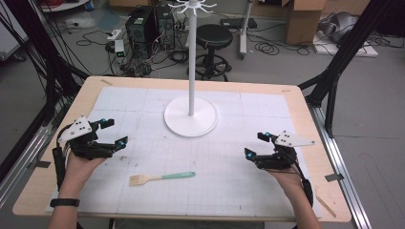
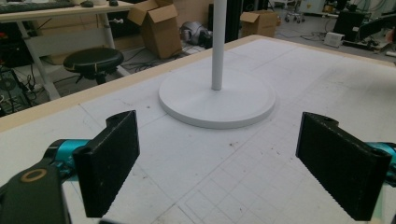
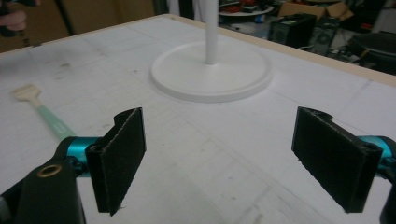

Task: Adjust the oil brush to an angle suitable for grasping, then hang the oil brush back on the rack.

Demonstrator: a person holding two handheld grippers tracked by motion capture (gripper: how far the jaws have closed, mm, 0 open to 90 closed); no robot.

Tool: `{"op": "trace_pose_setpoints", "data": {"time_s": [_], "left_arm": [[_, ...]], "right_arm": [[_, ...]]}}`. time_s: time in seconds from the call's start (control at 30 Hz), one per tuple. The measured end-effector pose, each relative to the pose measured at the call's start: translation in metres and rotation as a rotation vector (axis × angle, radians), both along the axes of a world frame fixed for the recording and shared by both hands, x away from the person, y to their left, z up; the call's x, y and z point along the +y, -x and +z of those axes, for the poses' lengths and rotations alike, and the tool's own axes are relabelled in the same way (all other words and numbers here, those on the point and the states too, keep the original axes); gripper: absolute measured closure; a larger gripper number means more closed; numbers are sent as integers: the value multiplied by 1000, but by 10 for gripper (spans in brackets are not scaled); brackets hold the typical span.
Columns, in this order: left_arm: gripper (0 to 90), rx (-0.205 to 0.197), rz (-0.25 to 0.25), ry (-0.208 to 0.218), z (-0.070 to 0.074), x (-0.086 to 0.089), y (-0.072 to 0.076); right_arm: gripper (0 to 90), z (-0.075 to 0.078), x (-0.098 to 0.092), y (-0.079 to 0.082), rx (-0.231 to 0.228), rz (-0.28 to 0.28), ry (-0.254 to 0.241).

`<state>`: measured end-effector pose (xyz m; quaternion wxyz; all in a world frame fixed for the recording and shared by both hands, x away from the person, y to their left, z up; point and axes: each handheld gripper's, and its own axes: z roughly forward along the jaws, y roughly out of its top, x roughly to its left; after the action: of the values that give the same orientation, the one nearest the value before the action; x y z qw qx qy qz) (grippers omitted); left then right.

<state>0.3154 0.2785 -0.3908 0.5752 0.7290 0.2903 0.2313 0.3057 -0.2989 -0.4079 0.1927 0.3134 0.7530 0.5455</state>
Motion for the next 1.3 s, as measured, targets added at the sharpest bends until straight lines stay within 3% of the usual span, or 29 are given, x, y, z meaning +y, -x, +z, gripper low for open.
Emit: {"op": "trace_pose_setpoints", "data": {"time_s": [0.23, 0.37, 0.57, 0.87, 1.3], "left_arm": [[141, 2, 2, 22, -3, 1, -5], [141, 5, 5, 12, -3, 0, -6], [141, -9, 16, 14, -2, 0, -4], [140, -26, 14, 6, -1, -2, -3], [140, -37, -7, 32, 3, 0, 0]], "right_arm": [[156, -7, -21, 4, 13, -103, -21], [156, -8, -34, 6, 6, -161, -39], [156, -7, -47, 8, 1, -204, -59], [156, -7, -47, 9, -2, -214, -55], [155, -7, -47, 8, -1, -206, -56]]}}
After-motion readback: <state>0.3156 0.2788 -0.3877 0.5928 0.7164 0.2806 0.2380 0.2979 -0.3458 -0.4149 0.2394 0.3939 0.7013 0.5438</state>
